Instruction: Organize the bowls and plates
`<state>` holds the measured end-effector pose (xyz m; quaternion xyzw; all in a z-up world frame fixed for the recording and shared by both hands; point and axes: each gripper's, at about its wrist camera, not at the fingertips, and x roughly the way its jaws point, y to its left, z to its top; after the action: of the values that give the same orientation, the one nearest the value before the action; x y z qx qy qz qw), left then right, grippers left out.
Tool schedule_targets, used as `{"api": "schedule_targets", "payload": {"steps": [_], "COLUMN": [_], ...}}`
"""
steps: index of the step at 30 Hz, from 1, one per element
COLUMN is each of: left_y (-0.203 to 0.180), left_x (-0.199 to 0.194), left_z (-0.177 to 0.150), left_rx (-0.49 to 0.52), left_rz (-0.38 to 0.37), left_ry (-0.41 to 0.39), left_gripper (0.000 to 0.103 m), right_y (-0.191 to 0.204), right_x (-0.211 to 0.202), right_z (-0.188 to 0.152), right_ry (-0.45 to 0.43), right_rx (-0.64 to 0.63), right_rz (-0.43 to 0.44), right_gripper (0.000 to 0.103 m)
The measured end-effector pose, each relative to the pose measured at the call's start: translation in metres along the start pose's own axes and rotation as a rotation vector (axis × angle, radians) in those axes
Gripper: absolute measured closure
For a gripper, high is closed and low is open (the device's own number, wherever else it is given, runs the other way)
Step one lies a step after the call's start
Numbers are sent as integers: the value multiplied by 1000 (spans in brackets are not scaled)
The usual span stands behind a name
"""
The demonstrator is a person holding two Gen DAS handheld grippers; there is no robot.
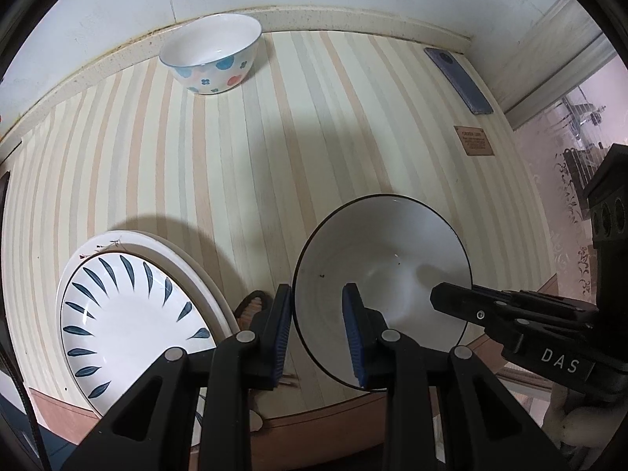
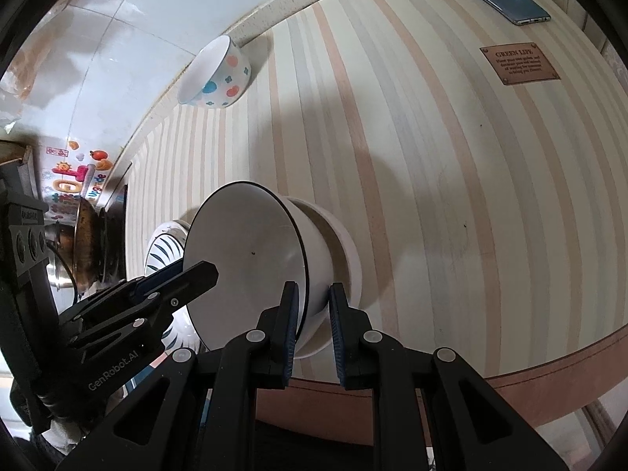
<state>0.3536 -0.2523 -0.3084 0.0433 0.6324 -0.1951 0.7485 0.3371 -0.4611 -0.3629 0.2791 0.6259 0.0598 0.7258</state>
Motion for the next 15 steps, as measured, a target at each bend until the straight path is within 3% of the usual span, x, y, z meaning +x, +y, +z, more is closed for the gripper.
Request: {"api": "schedule_targets", "payload": {"steps": [15], "left_y": [-2], "left_x": [8], "left_z": [-2], "left_rx": [10], "left_rz": [23], "left_ry": [18], "left_gripper": [79], "right_y": [1], "right_x": [4], "right_z": [3], "right_ry": [27], "right_rx": [-24], "right_rz": [-42], "right_gripper": [82]}}
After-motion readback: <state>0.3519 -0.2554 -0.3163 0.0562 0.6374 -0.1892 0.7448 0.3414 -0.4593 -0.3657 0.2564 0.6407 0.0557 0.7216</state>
